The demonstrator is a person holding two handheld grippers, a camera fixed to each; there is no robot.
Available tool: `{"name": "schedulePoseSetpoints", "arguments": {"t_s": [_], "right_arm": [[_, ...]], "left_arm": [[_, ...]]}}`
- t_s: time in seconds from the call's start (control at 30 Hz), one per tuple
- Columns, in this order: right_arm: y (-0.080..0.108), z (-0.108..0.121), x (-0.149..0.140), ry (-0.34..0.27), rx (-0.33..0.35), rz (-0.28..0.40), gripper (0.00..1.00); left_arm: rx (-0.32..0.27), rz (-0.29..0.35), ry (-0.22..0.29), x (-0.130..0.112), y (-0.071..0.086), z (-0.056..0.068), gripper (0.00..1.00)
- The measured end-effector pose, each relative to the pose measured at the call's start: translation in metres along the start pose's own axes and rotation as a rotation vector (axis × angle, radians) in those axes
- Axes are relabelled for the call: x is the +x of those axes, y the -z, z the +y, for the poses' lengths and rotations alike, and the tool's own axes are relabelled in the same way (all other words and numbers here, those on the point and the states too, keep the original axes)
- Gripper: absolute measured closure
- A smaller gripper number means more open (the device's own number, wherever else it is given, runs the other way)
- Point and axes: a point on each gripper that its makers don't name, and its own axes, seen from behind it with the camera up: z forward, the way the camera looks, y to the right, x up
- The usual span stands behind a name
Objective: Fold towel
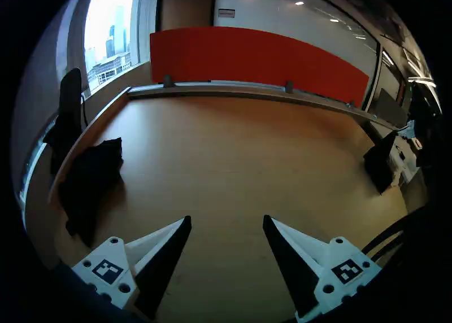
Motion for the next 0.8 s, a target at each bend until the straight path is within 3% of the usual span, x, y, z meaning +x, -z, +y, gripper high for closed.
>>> {"name": "schedulePoseSetpoints", "arguments": {"t_s": [0.4,0.8], "right_arm": [[0.01,-0.013,-0.059,-0.045,0.005,-0.048,0.95],[0.003,-0.007,-0.108,-0.05,-0.015,-0.136,0.95]], "left_arm": [[-0.005,-0.004,-0.004,-0.002,0.001,0.004,0.06],[-0.005,-0.004,-0.012,-0.002,0.002,0.007,0.06]]}}
